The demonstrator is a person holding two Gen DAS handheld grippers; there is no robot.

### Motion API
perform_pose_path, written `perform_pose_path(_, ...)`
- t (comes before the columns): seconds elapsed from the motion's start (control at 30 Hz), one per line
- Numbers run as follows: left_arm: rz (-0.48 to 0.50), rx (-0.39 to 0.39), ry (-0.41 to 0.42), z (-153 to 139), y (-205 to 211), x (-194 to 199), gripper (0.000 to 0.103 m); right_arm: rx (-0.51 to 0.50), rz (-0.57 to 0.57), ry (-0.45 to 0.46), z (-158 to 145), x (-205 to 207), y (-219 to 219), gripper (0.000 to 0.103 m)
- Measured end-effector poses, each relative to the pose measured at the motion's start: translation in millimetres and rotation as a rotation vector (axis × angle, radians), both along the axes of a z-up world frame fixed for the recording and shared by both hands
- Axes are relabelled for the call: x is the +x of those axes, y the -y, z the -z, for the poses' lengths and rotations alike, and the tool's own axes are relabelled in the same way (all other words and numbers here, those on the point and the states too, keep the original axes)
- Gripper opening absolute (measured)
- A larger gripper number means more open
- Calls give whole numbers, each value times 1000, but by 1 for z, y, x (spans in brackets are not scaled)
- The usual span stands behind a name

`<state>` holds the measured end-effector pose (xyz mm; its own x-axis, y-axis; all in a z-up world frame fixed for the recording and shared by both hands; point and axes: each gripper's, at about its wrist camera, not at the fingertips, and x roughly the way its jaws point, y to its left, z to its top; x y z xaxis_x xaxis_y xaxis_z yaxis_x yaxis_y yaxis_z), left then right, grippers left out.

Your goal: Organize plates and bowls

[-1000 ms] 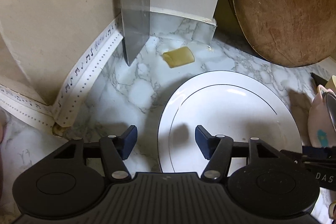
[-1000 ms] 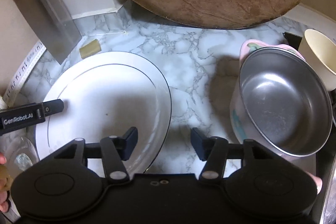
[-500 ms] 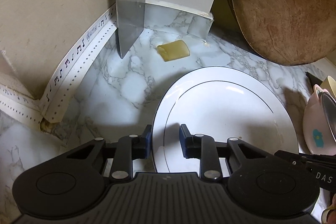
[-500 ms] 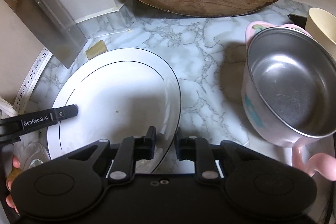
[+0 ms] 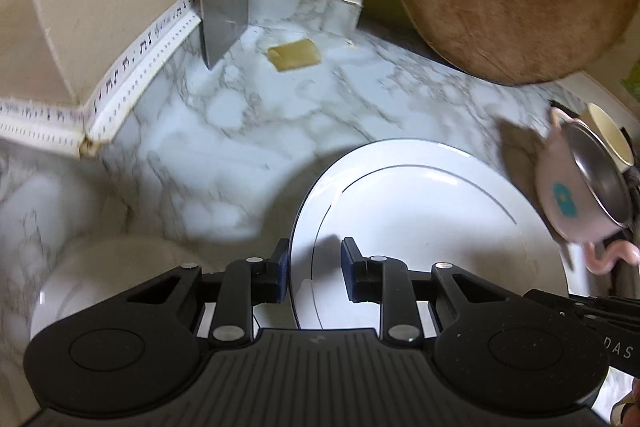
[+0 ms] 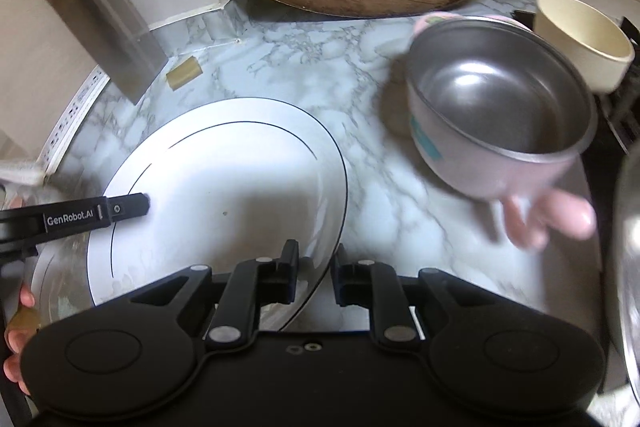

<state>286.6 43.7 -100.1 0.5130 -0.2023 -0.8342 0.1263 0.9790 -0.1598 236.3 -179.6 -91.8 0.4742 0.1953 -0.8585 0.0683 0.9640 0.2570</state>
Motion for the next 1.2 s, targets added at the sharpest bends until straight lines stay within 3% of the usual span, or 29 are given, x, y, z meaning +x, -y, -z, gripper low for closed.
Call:
perform_pose_path(0.43,22,10,-13,-3,20,-79,25,24,-32,-15,-6,-70,39,18)
perform_pose_path(0.83,-9,30,-5,6,24,-90,25,20,-37,-7,3,-81,43,18)
perform_pose_path(1.07,-38,52,36,-2,21,-94,25,43,-16,0,1,-82,56,19)
perform_pose_path(1.2,-56,63,64,-9,19,-101,25,6,-27,40,-8,-88,57,20)
